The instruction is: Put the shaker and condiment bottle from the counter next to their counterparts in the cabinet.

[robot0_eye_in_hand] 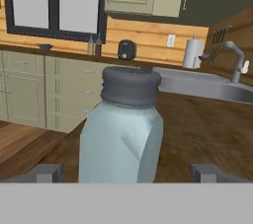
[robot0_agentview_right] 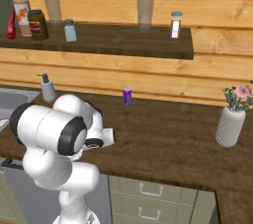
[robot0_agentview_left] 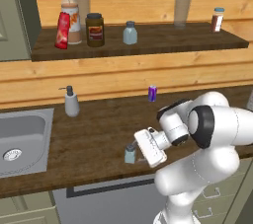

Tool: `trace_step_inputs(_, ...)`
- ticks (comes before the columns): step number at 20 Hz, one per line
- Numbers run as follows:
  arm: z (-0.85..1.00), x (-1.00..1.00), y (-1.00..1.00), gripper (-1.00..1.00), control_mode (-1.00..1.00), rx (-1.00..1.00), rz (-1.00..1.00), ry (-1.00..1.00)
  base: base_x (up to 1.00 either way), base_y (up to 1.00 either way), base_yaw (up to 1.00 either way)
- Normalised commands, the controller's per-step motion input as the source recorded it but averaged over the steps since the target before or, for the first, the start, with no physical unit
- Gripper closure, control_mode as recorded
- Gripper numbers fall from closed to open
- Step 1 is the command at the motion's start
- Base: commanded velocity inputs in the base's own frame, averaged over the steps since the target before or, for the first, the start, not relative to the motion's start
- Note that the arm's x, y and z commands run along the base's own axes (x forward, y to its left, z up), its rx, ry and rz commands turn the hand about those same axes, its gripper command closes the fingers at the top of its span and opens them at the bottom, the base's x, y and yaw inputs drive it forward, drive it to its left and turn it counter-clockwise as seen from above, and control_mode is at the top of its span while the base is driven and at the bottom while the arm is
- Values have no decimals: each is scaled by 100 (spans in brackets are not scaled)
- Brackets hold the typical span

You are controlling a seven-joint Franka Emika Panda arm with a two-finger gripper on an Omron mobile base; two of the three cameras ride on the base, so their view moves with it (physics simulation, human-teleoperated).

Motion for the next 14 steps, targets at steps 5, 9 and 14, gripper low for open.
trace_step_inputs(5, -5, 0, 19, -100, -100, 0, 0, 0, 0, 0, 0)
trace_step_inputs(9, -3, 1, 18, -100, -100, 0, 0, 0, 0, 0, 0)
trace_step_inputs(14, -5, 2, 24, -100, -100, 0, 0, 0, 0, 0, 0)
